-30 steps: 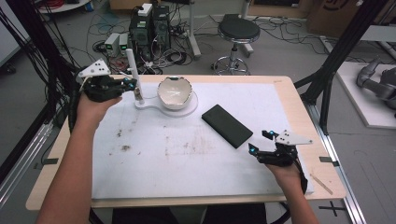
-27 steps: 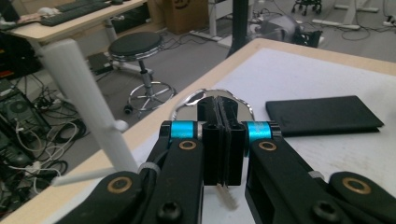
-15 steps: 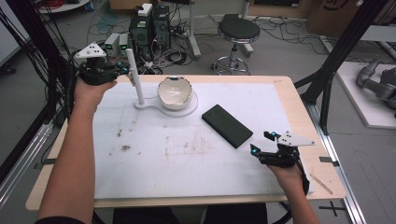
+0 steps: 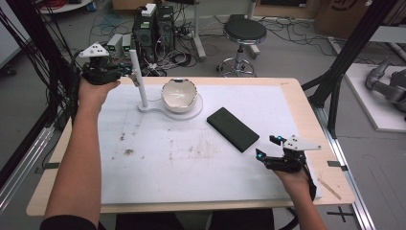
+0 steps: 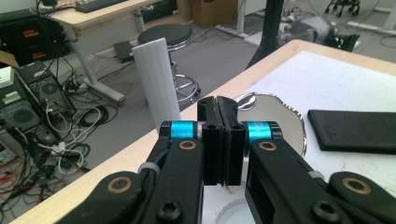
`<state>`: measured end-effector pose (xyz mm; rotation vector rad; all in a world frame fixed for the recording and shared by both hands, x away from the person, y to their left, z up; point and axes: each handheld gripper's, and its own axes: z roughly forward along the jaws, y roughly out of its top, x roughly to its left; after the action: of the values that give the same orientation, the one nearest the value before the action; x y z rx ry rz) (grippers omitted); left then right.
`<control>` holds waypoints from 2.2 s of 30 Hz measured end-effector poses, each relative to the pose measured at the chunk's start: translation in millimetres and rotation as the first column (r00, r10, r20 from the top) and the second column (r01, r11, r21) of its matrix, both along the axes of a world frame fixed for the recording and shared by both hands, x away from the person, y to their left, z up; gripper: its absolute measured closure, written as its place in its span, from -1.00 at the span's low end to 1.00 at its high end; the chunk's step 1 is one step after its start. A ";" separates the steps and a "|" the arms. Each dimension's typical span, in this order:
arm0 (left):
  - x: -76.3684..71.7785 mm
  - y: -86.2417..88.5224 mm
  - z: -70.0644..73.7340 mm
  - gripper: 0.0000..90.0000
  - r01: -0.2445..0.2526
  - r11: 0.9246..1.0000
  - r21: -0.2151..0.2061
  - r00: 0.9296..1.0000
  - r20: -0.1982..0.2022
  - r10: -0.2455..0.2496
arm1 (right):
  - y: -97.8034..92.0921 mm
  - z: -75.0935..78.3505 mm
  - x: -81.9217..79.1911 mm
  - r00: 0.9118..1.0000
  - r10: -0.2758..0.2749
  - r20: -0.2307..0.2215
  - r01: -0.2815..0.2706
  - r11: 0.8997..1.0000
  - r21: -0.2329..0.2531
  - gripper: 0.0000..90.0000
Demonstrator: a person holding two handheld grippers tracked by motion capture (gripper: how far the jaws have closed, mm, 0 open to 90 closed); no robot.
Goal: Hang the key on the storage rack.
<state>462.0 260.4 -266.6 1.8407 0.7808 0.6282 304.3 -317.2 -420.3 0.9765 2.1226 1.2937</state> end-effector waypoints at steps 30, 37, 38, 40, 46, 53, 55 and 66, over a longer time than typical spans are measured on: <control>-3.1 8.9 -7.7 0.71 -0.050 0.997 -0.051 0.999 -0.003 0.050 | 1.6 0.4 -0.9 1.000 0.012 -0.001 -0.012 1.000 0.001 -0.50; -32.4 -1.0 -12.3 0.46 -0.012 0.998 -0.056 1.000 -0.002 0.012 | -0.5 0.8 -1.4 1.000 0.007 0.002 -0.007 1.000 0.005 -0.50; -36.4 -2.6 -14.4 0.38 -0.013 0.998 -0.062 1.000 -0.007 0.012 | -1.3 1.2 -1.5 1.000 0.007 0.001 -0.007 1.000 0.005 -0.50; -47.5 -7.7 -22.9 0.33 0.015 0.997 -0.078 1.000 -0.021 -0.017 | -2.2 1.8 -1.6 1.000 0.004 0.002 -0.004 1.000 0.013 -0.50; -78.1 -24.4 -53.0 0.01 0.056 0.988 -0.146 0.995 -0.076 -0.068 | -4.8 2.0 -1.2 1.000 0.000 -0.002 0.000 1.000 0.019 -0.50; -106.8 -42.2 -86.2 -0.25 0.103 0.982 -0.159 0.988 -0.096 -0.119 | -6.0 3.8 1.1 1.000 0.004 0.002 -0.004 0.999 0.040 -0.53; -113.6 -43.7 -94.3 -0.30 0.114 0.982 -0.151 0.987 -0.094 -0.130 | -6.1 3.6 1.8 1.000 0.006 0.006 -0.006 0.999 0.035 -0.54; -129.0 -36.5 -131.6 -0.55 0.143 0.977 -0.160 0.982 -0.098 -0.159 | 0.8 -1.3 10.8 0.999 0.032 -0.025 -0.031 0.999 0.038 -0.57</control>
<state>333.0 223.9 -398.2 1.7857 0.7319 0.3617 315.1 -316.3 -421.6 0.9837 2.1478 1.3473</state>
